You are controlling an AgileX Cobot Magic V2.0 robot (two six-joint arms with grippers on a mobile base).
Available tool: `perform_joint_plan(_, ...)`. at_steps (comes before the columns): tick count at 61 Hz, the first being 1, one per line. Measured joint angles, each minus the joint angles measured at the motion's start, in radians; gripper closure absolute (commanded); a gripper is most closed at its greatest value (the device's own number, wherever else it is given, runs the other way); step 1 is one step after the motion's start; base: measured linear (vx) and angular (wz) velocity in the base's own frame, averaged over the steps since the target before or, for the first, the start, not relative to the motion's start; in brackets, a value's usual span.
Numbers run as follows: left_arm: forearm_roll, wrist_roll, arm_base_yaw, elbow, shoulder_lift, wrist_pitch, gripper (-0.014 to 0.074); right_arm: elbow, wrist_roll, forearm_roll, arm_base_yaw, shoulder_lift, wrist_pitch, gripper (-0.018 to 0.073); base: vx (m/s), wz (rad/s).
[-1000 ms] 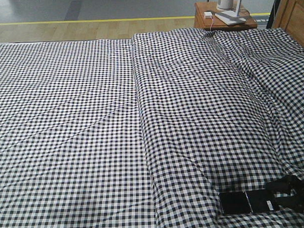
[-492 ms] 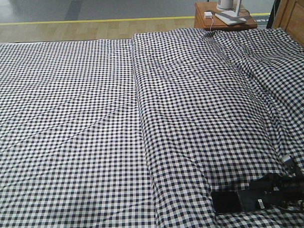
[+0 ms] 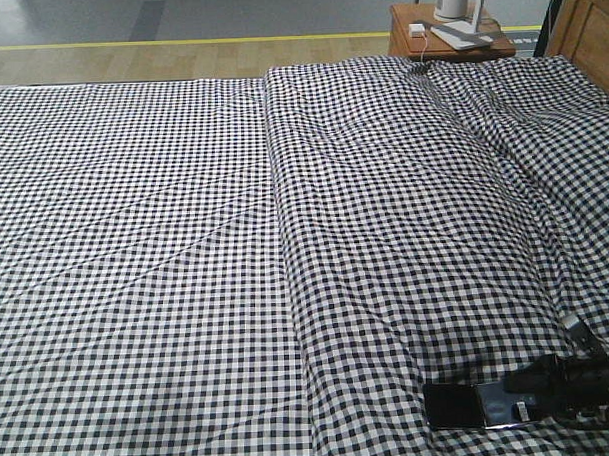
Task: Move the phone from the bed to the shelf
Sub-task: 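Close the right gripper on the phone's long edge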
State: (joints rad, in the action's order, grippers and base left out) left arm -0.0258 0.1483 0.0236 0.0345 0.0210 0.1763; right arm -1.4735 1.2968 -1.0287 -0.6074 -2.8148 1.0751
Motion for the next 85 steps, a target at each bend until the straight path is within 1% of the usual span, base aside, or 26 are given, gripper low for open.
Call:
perform_joint_plan(3,0.000,0.000,0.000,0.000,0.000,0.000,0.0595,0.000,0.008,0.001,0.000,0.000,0.001,0.0231,0.00,0.00)
perform_joint_plan(9,0.000,0.000,0.000,0.000,0.000,0.000,0.0595,0.000,0.025,0.003,0.000,0.000,0.005,0.0358,0.00,0.00)
perform_joint_plan(18,0.000,0.000,0.000,0.000,0.000,0.000,0.0595,0.000,0.037,0.004,0.000,0.000,0.007,0.0578,0.00,0.00)
perform_joint_plan(31,0.000,0.000,0.000,0.000,0.000,0.000,0.0595,0.000,0.073,0.003,0.000,0.000,0.027,0.0570,0.00,0.00)
perform_joint_plan(49,0.000,0.000,0.000,0.000,0.000,0.000,0.0595,0.000,0.082,0.001,-0.002,0.007,0.046,0.0566,0.00,0.00)
perform_joint_plan(61,0.000,0.000,0.000,0.000,0.000,0.000,0.0595,0.000,0.070,0.013,-0.002,0.092,0.054,0.0566,0.00,0.00)
perform_joint_plan(71,0.000,0.000,0.000,0.000,0.000,0.000,0.0595,0.001,0.033,0.016,-0.002,0.195,0.058,0.0564,0.00,0.00)
perform_joint_plan(75,0.000,0.000,0.000,0.000,0.000,0.000,0.0595,0.004,0.001,0.018,-0.002,0.244,0.059,0.0564,0.00,0.00)
perform_joint_plan(85,0.000,0.000,0.000,0.000,0.000,0.000,0.0595,0.007,-0.061,0.046,0.020,0.381,0.061,0.0563,0.00,0.00)
